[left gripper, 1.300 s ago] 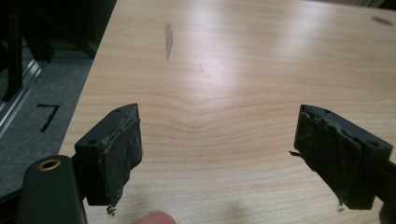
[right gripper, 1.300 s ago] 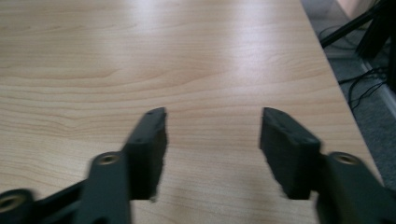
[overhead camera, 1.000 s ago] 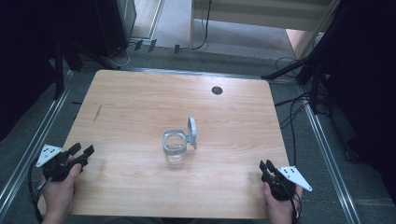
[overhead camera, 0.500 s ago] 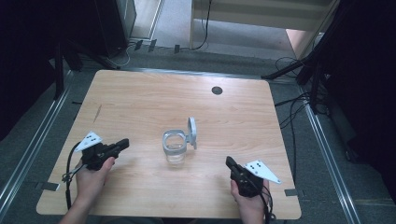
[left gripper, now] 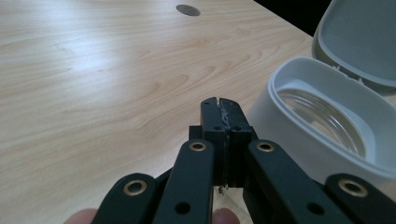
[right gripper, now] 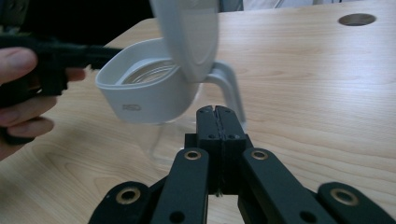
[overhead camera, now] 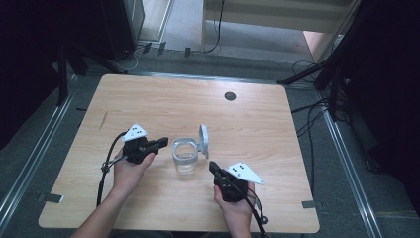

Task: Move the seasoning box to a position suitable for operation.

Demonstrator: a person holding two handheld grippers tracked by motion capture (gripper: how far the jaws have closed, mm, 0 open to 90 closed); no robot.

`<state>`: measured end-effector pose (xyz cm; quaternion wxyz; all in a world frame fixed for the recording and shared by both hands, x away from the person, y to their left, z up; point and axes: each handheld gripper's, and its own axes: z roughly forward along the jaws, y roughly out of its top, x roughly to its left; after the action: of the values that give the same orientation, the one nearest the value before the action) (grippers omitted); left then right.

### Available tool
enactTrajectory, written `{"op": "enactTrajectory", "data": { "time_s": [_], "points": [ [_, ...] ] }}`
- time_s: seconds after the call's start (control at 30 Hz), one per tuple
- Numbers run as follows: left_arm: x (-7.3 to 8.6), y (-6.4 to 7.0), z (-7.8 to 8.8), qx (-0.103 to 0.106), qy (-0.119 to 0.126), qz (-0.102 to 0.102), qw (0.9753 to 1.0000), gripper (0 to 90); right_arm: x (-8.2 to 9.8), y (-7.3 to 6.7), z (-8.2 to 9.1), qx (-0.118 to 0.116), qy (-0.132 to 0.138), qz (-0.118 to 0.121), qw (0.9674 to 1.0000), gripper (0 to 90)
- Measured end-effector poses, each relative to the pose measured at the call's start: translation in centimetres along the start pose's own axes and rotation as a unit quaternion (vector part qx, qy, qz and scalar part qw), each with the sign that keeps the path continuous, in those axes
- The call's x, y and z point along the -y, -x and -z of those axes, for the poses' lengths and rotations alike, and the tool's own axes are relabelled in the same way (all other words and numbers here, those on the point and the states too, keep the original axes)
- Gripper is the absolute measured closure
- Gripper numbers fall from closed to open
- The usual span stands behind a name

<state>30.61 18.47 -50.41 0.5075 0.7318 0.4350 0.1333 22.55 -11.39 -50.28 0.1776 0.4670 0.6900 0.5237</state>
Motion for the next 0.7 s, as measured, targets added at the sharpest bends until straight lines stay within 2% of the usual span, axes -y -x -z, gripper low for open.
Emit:
{"op": "enactTrajectory", "data": {
  "time_s": [0.13,0.27,0.4,0.43,0.57,0.7],
  "points": [
    [-0.8,-0.1,-1.2,0.012,-0.004,-0.005,0.9999,90.0,0.1,-0.8,-0.9,-0.007,-0.004,-0.002,1.0000,90.0],
    [-1.1,-0.1,-1.9,0.021,-0.010,-0.014,0.9996,90.0,0.1,-1.6,-1.7,-0.002,-0.004,-0.011,0.9999,90.0],
    [-1.1,-0.3,-2.2,0.044,-0.010,-0.011,0.9989,90.0,0.3,-2.2,-2.6,0.003,-0.012,-0.014,0.9998,90.0],
    [-1.1,-0.1,-2.3,0.044,-0.011,-0.020,0.9987,90.0,0.3,-2.5,-2.9,0.002,-0.017,-0.014,0.9998,90.0],
    [-1.2,0.0,-2.3,0.045,-0.015,-0.023,0.9986,90.0,0.2,-2.8,-3.3,0.005,-0.021,-0.013,0.9997,90.0],
    [-1.2,0.1,-2.2,0.044,-0.019,-0.026,0.9985,90.0,0.2,-2.7,-3.5,0.020,-0.019,-0.018,0.9995,90.0]
  ]
}}
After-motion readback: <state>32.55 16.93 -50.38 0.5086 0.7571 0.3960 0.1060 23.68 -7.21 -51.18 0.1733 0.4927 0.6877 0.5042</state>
